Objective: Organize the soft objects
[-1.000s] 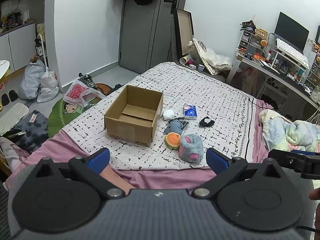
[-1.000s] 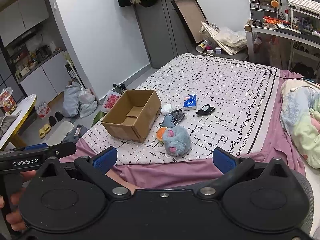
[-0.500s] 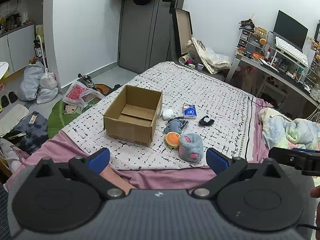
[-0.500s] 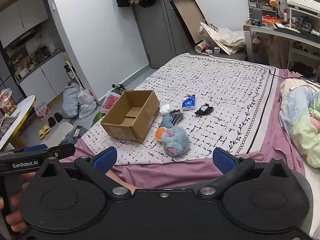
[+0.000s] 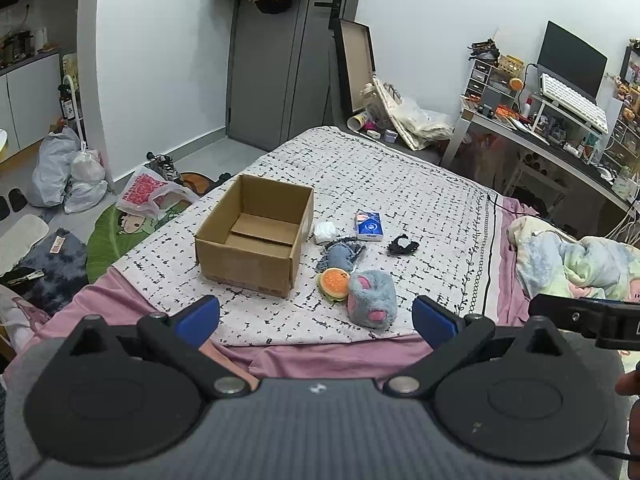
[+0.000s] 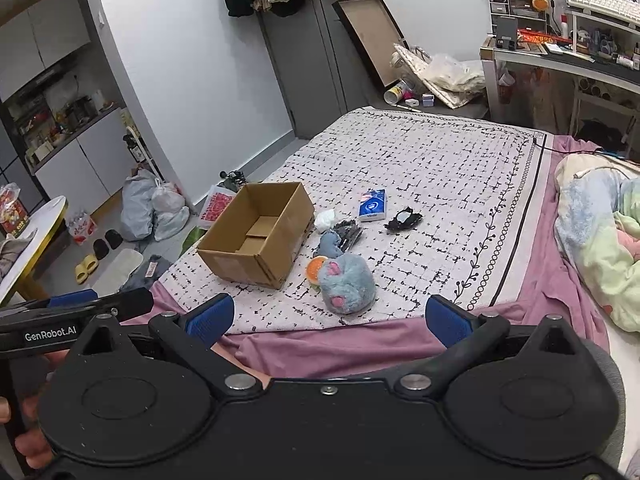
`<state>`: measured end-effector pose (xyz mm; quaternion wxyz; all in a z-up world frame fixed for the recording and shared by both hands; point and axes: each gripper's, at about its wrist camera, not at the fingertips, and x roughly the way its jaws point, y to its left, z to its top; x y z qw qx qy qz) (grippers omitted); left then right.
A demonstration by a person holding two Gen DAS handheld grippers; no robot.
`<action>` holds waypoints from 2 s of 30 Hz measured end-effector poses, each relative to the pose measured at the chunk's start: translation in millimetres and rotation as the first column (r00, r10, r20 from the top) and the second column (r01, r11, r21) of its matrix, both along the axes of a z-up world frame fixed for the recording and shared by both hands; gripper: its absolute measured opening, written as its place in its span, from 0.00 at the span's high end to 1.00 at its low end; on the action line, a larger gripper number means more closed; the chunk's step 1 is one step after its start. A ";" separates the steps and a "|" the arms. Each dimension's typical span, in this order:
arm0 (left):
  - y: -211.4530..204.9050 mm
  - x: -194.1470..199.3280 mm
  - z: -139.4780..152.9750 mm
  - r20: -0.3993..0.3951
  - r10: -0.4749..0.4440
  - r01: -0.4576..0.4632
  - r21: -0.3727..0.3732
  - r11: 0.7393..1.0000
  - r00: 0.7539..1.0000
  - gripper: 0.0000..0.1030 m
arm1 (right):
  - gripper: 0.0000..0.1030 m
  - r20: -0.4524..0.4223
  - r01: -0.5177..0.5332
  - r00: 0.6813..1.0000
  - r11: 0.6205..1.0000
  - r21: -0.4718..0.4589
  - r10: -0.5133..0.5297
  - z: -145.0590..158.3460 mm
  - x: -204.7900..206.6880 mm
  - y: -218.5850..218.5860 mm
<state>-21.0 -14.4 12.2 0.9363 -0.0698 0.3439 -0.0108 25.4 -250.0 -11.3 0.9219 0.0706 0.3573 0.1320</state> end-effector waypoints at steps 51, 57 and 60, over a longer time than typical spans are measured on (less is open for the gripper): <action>-1.8 141.3 -107.3 -0.295 0.216 -0.288 -0.230 0.930 0.931 0.33 | 0.10 -0.236 0.108 0.971 0.957 0.268 -0.044 -99.1 180.7 -24.9; -10.2 164.0 -122.4 -0.331 0.197 -0.279 -0.220 0.935 0.923 0.41 | 0.19 -0.315 0.166 0.947 0.935 0.314 -0.062 -139.4 196.1 -25.2; -13.8 172.9 -132.1 -0.347 0.187 -0.274 -0.219 0.937 0.919 0.44 | 0.22 -0.339 0.168 0.939 0.938 0.304 -0.058 -154.0 198.5 -20.3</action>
